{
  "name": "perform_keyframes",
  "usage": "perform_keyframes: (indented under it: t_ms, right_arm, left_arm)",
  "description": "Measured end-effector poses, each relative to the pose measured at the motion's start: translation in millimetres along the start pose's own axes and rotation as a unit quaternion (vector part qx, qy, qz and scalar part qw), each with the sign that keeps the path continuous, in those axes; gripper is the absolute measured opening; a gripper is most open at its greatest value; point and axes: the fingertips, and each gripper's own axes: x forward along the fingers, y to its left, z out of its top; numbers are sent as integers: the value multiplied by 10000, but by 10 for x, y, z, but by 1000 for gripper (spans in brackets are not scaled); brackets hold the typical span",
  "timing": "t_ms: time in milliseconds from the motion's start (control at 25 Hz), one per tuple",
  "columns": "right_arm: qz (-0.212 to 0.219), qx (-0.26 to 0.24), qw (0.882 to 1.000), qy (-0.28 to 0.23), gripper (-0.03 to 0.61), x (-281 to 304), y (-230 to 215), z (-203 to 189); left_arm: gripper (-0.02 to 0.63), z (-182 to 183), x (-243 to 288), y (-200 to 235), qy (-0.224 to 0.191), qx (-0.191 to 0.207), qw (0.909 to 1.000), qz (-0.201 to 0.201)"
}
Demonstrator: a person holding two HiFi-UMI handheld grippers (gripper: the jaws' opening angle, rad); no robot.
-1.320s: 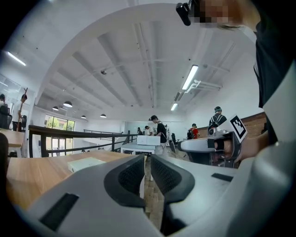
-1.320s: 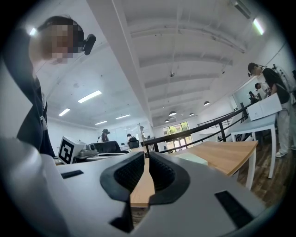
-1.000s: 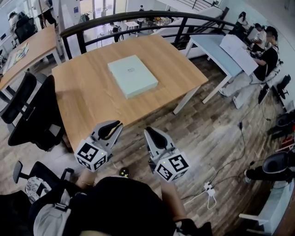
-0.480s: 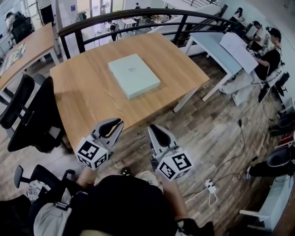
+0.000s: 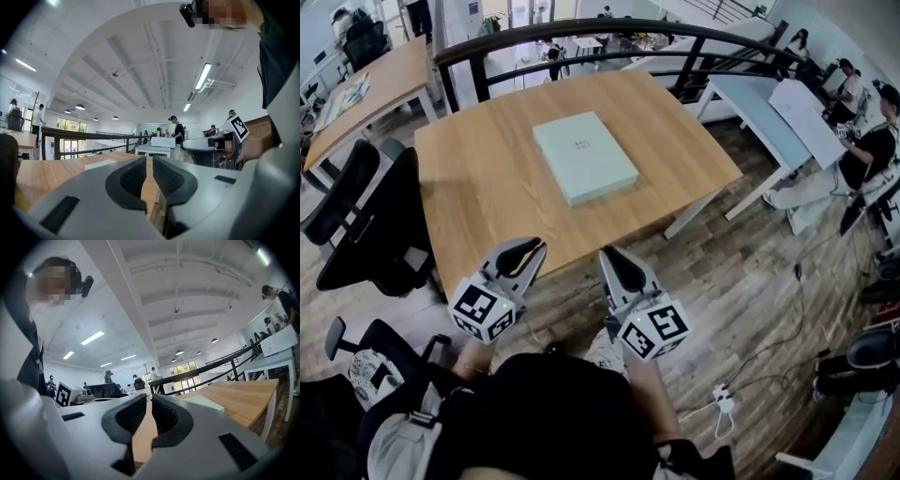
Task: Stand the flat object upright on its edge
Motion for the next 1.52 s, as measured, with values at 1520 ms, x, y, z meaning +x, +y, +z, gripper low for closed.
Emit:
perform_keyframes:
  t_ms: [1520]
  right_arm:
    - [1977,204,9791,438,35,851,-2094,376]
  left_arm:
    - [52,174,1970,301,311,16,9829,1816]
